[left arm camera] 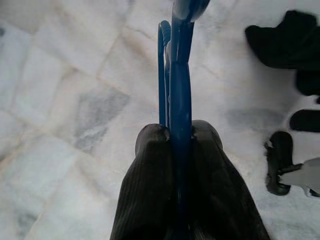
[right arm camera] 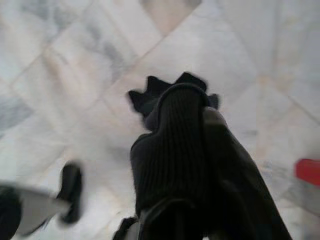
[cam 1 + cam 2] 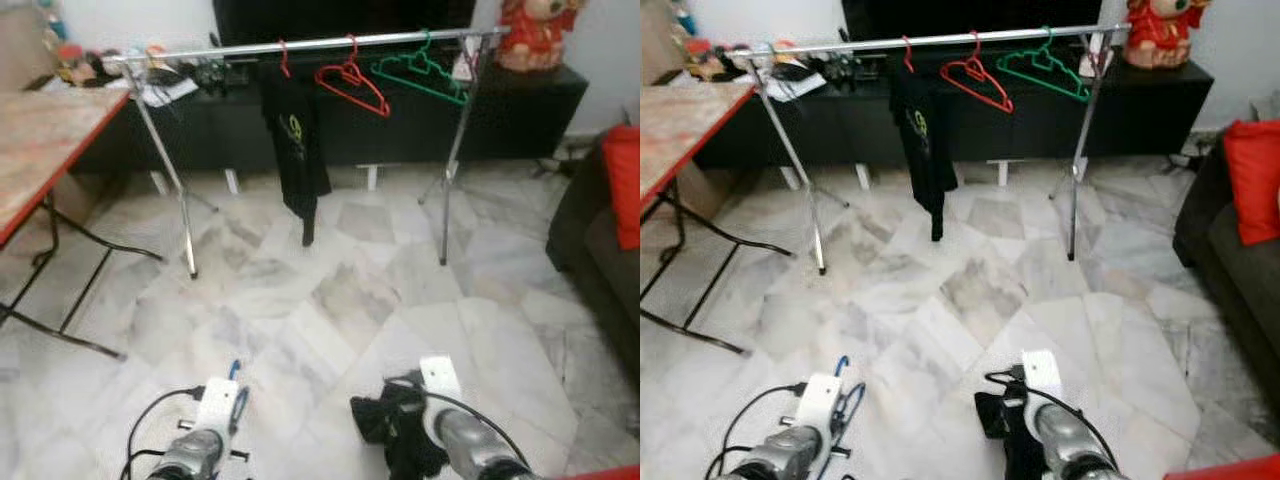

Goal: Hang hanger

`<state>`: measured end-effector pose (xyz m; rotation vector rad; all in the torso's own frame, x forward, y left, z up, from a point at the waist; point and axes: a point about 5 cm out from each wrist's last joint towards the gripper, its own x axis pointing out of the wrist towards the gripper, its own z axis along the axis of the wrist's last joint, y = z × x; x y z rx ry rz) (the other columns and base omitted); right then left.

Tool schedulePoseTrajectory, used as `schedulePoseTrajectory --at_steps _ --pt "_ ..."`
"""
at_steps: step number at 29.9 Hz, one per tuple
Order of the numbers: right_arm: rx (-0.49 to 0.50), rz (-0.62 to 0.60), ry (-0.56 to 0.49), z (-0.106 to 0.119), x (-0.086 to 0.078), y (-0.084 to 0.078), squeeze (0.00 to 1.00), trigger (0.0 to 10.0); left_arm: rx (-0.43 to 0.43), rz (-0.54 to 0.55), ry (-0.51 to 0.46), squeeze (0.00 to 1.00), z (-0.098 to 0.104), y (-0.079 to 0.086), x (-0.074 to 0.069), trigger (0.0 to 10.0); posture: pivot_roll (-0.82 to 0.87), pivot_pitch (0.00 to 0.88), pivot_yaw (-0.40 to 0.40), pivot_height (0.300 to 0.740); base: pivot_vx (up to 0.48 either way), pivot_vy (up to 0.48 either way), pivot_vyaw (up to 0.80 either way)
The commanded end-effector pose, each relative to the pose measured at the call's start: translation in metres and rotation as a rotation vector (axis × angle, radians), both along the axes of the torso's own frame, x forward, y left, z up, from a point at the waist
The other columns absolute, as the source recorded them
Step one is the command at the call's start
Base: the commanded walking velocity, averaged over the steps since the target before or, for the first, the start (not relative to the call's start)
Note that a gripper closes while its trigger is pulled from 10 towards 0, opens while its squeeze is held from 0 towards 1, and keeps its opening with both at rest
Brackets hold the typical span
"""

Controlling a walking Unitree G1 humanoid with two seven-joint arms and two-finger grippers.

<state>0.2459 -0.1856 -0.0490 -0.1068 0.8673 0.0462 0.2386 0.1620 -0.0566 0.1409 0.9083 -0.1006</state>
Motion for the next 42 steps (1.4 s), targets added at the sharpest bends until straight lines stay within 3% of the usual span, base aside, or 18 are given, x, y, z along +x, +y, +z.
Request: schedulePoseTrajectory --at_steps 1,28,35,42 --pt "0.017 0.009 -0.027 0.004 0.006 0.008 0.0 10.0 0.021 0.004 -0.001 0.0 0.001 0.009 0.0 10.0 -0.07 0.0 0.011 0.74 -0.266 0.0 0.0" --pt "0.016 -0.004 -0.037 0.005 0.008 0.007 0.0 10.0 0.029 0.013 -0.038 0.0 0.003 0.009 0.002 10.0 -0.07 0.0 0.011 0.74 -0.028 0.0 0.0" --pt "-0.009 -0.107 -0.101 0.016 0.019 -0.007 0.0 10.0 0.012 0.073 -0.119 0.0 0.007 0.009 0.006 10.0 -0.08 0.0 0.018 0.74 0.0 0.0 0.0" --pt "0.003 -0.303 -0.292 0.046 0.044 -0.035 0.0 10.0 -0.028 0.128 -0.214 0.0 0.012 0.008 0.011 10.0 -0.08 0.0 0.022 0.74 0.0 0.0 0.0"
